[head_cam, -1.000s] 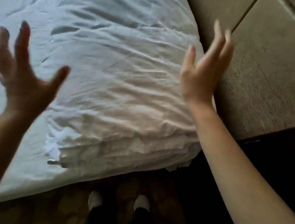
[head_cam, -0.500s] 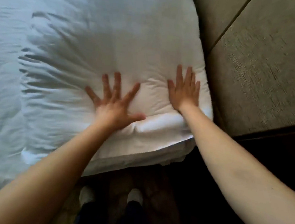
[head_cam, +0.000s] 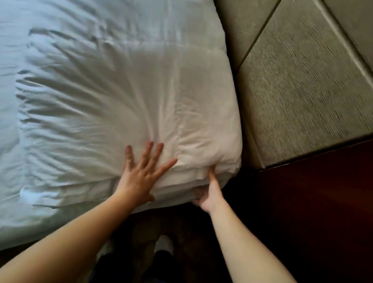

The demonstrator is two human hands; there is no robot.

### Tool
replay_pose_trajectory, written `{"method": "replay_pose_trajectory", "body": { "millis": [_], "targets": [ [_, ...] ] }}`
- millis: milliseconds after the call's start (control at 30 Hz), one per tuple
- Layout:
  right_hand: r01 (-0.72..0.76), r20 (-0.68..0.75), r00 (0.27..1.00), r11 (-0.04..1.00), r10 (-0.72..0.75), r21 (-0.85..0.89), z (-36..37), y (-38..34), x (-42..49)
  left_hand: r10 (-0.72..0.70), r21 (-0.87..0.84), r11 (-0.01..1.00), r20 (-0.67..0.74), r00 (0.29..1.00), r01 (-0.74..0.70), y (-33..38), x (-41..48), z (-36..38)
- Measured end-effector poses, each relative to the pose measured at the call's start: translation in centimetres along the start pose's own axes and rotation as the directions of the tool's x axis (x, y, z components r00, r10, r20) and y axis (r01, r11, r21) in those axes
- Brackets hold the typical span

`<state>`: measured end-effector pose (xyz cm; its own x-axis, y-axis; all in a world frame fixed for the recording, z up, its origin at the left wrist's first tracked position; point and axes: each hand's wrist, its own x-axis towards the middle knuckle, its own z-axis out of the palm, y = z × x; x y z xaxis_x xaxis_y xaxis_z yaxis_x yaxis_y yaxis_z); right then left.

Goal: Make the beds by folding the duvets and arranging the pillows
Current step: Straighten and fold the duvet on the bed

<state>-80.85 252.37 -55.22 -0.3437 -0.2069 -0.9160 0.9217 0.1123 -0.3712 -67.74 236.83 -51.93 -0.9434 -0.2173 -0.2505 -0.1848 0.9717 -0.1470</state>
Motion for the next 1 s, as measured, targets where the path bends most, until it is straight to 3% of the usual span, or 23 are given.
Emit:
{"method": "replay_pose_trajectory", "body": {
  "millis": [100, 167, 233, 333, 400, 467, 533, 567, 633, 667, 700, 733, 767, 800, 833, 867, 900, 933, 967, 1000],
  "targets": [
    [0.078, 0.001, 0.997, 0.958, -0.081, 0.277, 1.3, -0.4, 0.8, -0.012, 0.085, 0.996, -0.095, 0.995, 0.02, 0.5, -0.7, 1.0],
    [0.205, -0.122, 0.977, 0.928, -0.175, 0.311, 2.3, -2.3, 2.1, 0.006, 0.124, 0.992, -0.299, 0.954, 0.032, 0.6, -0.6, 1.3],
    [0.316, -0.225, 0.942, 0.881, -0.247, 0.352, 2.9, -5.1, 2.2, -0.027, 0.076, 0.995, -0.416, 0.909, 0.064, 0.4, 0.0, 1.3],
    [0.476, -0.254, 0.874, 0.834, -0.413, 0.28, 3.6, -9.6, 0.5, -0.114, -0.026, 0.993, -0.525, 0.843, 0.119, 0.0, 1.1, -1.2],
    [0.567, -0.216, 0.823, 0.742, -0.525, 0.359, 3.4, -10.6, 0.0, -0.151, -0.078, 0.989, -0.551, 0.821, 0.129, -0.1, 1.6, -2.5],
    [0.478, -0.239, 0.875, 0.828, -0.42, 0.294, 2.5, -9.4, 0.2, -0.142, -0.074, 0.99, -0.557, 0.818, 0.121, 0.2, 1.7, -1.8],
    [0.327, -0.318, 0.909, 0.933, -0.268, 0.148, 1.3, -7.2, 0.4, -0.11, -0.075, 0.994, -0.479, 0.871, 0.085, 0.9, 1.0, 0.0],
    [0.267, -0.36, 0.91, 0.954, -0.204, 0.136, 0.9, -6.6, 0.7, -0.106, -0.088, 0.993, -0.417, 0.903, 0.076, 1.3, 0.6, 0.5],
    [0.317, -0.473, 0.851, 0.942, -0.23, 0.112, 1.6, -6.9, -0.4, -0.12, -0.177, 0.982, -0.307, 0.944, 0.067, 1.6, 0.4, -0.5],
    [0.377, -0.58, 0.769, 0.924, -0.269, 0.072, 2.6, -7.7, -1.5, -0.132, -0.264, 0.963, -0.272, 0.953, 0.058, 1.4, 0.5, -1.8],
    [0.456, -0.643, 0.644, 0.883, -0.414, -0.112, 3.8, -8.6, -3.1, -0.154, -0.365, 0.93, -0.293, 0.944, 0.038, 0.9, 0.6, -3.3],
    [0.558, -0.598, 0.473, 0.746, -0.647, -0.364, 5.5, -9.9, -4.9, -0.204, -0.463, 0.886, -0.342, 0.917, 0.024, -0.1, 1.0, -4.8],
    [0.675, -0.433, 0.242, 0.471, -0.868, -0.568, 7.2, -11.5, -6.6, -0.266, -0.515, 0.857, -0.416, 0.87, 0.016, -1.6, 1.7, -6.4],
    [0.733, -0.262, 0.007, 0.183, -0.965, -0.655, 9.0, -13.3, -7.5, -0.337, -0.512, 0.858, -0.505, 0.795, 0.038, -3.6, 2.6, -8.0],
    [0.718, -0.11, -0.168, -0.045, -0.98, -0.695, 10.8, -15.3, -7.9, -0.405, -0.477, 0.873, -0.584, 0.704, 0.106, -5.9, 3.5, -9.6],
    [0.655, 0.022, -0.283, -0.21, -0.959, -0.726, 12.4, -17.2, -7.5, -0.478, -0.456, 0.864, -0.607, 0.635, 0.214, -8.2, 4.3, -10.7],
    [0.562, 0.171, -0.287, -0.311, -0.942, -0.767, 13.3, -18.6, -6.7, -0.569, -0.468, 0.816, -0.546, 0.615, 0.339, -10.2, 5.1, -11.3],
    [0.469, 0.343, -0.145, -0.37, -0.928, -0.802, 13.6, -19.3, -5.2, -0.656, -0.493, 0.745, -0.423, 0.625, 0.448, -11.7, 5.7, -11.2],
    [0.389, 0.475, 0.11, -0.402, -0.873, -0.829, 13.2, -19.1, -3.2, -0.7, -0.492, 0.69, -0.269, 0.661, 0.531, -12.4, 6.2, -10.3],
    [0.318, 0.5, 0.391, -0.396, -0.773, -0.861, 12.2, -18.5, -0.9, -0.687, -0.453, 0.679, -0.113, 0.718, 0.578, -12.6, 6.5, -8.9]
  ]
}}
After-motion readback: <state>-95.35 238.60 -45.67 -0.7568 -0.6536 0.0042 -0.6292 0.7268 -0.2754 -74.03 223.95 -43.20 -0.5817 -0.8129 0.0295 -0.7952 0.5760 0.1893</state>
